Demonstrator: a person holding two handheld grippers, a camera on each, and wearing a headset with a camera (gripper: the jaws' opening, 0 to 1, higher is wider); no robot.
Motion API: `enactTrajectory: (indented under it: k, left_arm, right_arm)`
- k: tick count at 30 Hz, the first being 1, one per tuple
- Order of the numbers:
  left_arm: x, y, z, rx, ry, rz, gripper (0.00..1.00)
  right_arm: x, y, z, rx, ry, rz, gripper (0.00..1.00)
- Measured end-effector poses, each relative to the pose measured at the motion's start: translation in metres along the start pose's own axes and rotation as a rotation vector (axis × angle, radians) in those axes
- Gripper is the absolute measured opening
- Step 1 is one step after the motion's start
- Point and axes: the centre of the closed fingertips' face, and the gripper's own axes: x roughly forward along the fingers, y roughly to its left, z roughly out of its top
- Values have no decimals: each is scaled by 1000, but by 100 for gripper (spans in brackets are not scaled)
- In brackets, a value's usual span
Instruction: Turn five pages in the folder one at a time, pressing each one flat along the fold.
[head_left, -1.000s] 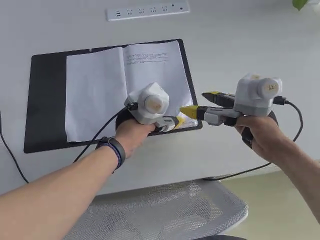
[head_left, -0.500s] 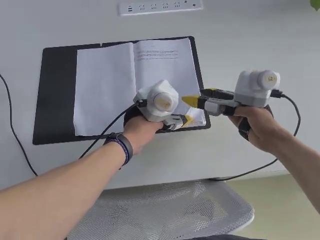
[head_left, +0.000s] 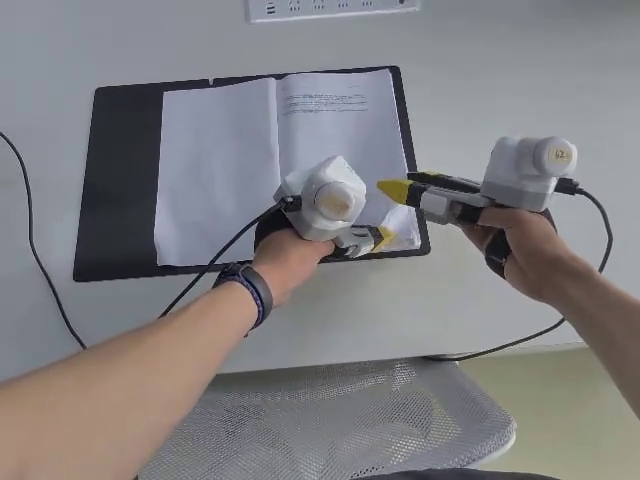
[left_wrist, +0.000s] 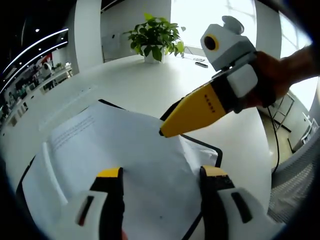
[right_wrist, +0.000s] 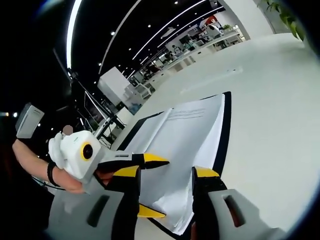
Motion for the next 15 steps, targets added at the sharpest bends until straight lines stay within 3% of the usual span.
enactTrajectory:
  k: [5, 15]
  left_arm:
    - [0, 0, 0, -1, 3, 0, 62]
    - [-2, -1, 2, -30, -1, -15, 60]
  right_arm:
    - [-4, -1, 6, 7, -33, -8, 39]
    - [-4, -2, 11, -2, -39, -2, 40]
